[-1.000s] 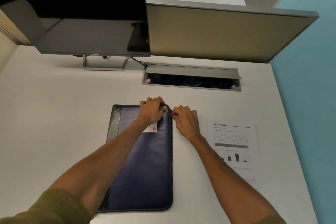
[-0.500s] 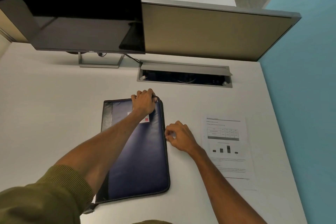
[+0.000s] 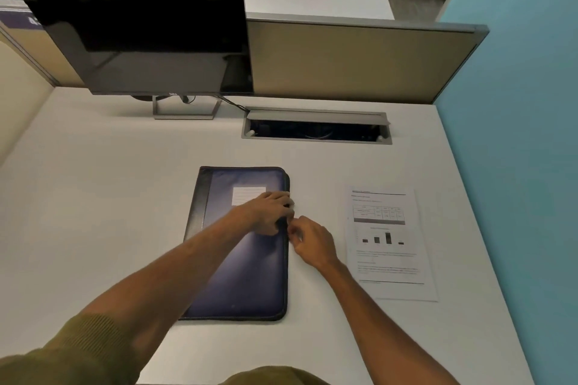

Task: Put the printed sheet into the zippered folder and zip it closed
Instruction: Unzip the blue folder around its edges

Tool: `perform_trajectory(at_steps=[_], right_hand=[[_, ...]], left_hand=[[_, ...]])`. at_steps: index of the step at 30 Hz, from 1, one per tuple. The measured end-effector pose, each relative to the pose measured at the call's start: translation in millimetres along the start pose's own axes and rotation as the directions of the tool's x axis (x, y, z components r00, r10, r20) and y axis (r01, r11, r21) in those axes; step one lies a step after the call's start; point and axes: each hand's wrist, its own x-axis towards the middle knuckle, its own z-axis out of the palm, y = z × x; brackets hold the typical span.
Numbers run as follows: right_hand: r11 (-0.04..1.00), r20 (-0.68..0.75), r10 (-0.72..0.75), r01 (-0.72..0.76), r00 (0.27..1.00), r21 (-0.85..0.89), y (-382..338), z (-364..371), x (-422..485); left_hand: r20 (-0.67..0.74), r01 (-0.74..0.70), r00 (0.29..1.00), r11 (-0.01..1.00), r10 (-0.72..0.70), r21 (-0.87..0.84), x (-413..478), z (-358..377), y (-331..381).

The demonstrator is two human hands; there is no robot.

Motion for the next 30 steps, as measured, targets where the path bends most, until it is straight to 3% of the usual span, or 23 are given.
perform_trajectory(at_steps=[6, 11, 17, 30], right_hand=[[1.000, -0.094, 0.002, 0.000, 0.996, 0.021, -2.1, 9.5, -26.7], [0.999, -0.079, -0.027, 0.029, 0.997, 0.019, -1.3, 14.6, -48.8], [0.997, -0.045, -0.056, 0.058, 0.997, 0.045, 3.2, 11.1, -61.9], [0.999, -0.032, -0.033, 0.034, 0.999, 0.035, 3.2, 13.4, -53.1]], left_hand=[[-0.088, 0.014, 0.996, 0.992, -0.003, 0.123, -6.1, 0.3, 9.5], [-0.143, 0.044, 0.989, 0.989, -0.024, 0.140, -7.2, 2.9, 7.0], [-0.130, 0.096, 0.988, 0.987, -0.079, 0.130, -2.7, 6.3, 7.0], [-0.131, 0.064, 0.990, 0.995, -0.054, 0.074, 1.0, 10.8, 13.5]])
